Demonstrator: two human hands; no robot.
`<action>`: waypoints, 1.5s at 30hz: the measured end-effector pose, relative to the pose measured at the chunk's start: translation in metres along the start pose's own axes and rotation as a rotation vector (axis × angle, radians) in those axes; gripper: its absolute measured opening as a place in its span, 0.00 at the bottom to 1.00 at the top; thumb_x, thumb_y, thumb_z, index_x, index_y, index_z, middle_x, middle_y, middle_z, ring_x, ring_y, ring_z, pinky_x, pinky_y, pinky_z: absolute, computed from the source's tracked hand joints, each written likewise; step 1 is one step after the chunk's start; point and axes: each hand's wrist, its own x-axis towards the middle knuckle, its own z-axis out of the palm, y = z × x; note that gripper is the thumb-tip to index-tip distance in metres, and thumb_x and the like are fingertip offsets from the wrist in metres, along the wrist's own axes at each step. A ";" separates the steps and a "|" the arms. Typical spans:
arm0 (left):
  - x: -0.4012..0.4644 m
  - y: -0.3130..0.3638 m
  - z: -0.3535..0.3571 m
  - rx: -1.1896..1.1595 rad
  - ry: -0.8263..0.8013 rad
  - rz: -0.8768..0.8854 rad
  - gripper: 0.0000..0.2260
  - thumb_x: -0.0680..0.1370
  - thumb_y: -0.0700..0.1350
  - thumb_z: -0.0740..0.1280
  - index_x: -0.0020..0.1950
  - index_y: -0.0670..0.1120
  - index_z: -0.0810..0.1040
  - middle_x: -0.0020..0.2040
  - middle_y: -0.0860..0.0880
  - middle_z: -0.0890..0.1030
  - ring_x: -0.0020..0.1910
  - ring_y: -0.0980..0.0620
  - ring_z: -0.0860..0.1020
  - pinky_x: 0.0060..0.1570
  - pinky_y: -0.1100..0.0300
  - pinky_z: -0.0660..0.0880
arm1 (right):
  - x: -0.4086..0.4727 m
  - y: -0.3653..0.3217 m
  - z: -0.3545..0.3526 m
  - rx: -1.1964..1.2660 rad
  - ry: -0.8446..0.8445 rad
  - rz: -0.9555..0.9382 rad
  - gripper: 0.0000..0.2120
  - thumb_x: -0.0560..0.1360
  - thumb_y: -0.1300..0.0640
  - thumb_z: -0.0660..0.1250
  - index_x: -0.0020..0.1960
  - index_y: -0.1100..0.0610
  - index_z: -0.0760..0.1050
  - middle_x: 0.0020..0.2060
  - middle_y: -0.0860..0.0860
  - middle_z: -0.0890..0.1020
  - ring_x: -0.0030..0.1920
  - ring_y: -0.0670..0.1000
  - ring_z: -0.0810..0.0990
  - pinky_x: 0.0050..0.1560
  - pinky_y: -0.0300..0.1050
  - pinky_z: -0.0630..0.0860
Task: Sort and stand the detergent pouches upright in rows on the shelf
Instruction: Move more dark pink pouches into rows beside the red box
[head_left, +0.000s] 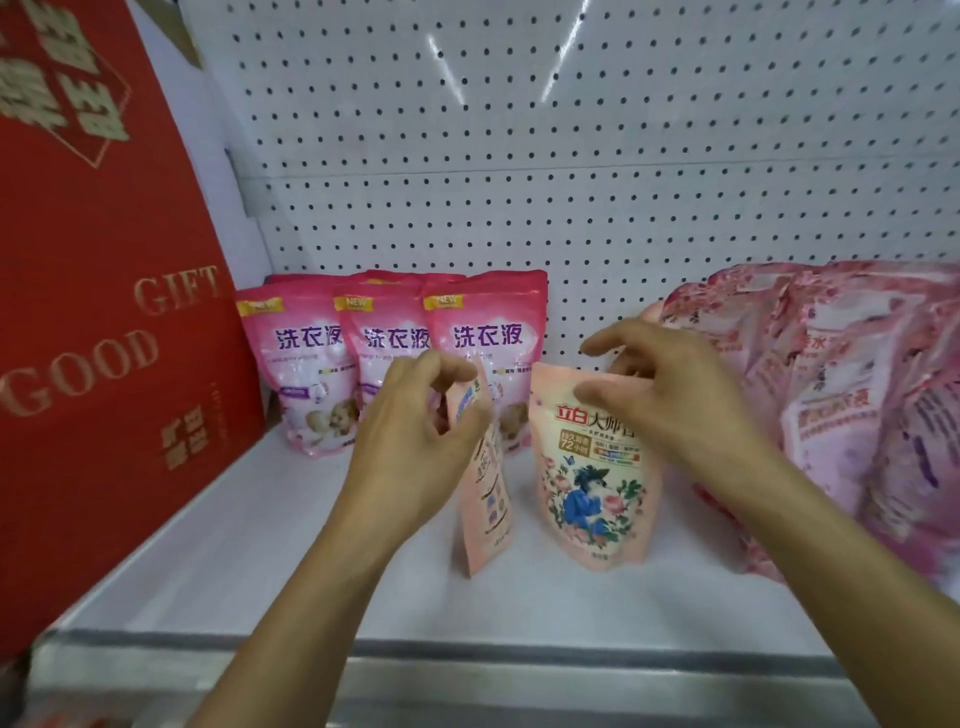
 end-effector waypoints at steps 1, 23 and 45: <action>-0.005 -0.003 -0.002 -0.083 -0.044 -0.016 0.16 0.70 0.56 0.74 0.54 0.64 0.73 0.56 0.59 0.72 0.51 0.55 0.79 0.45 0.56 0.80 | -0.009 0.006 0.004 0.149 0.068 0.056 0.19 0.68 0.52 0.76 0.57 0.43 0.76 0.43 0.44 0.82 0.44 0.47 0.83 0.47 0.55 0.81; -0.026 -0.082 0.024 -0.224 -0.220 -0.275 0.23 0.59 0.48 0.84 0.51 0.53 0.83 0.45 0.56 0.87 0.44 0.56 0.86 0.48 0.50 0.83 | -0.124 0.031 0.028 0.456 0.226 0.493 0.15 0.69 0.62 0.76 0.52 0.49 0.79 0.39 0.38 0.84 0.41 0.39 0.84 0.38 0.36 0.81; -0.142 0.098 0.176 -0.559 -0.385 -0.213 0.12 0.68 0.39 0.78 0.49 0.50 0.83 0.41 0.58 0.87 0.39 0.56 0.86 0.34 0.67 0.79 | -0.226 0.112 -0.164 0.561 0.384 0.449 0.11 0.70 0.67 0.73 0.50 0.55 0.79 0.41 0.44 0.87 0.41 0.46 0.86 0.35 0.36 0.80</action>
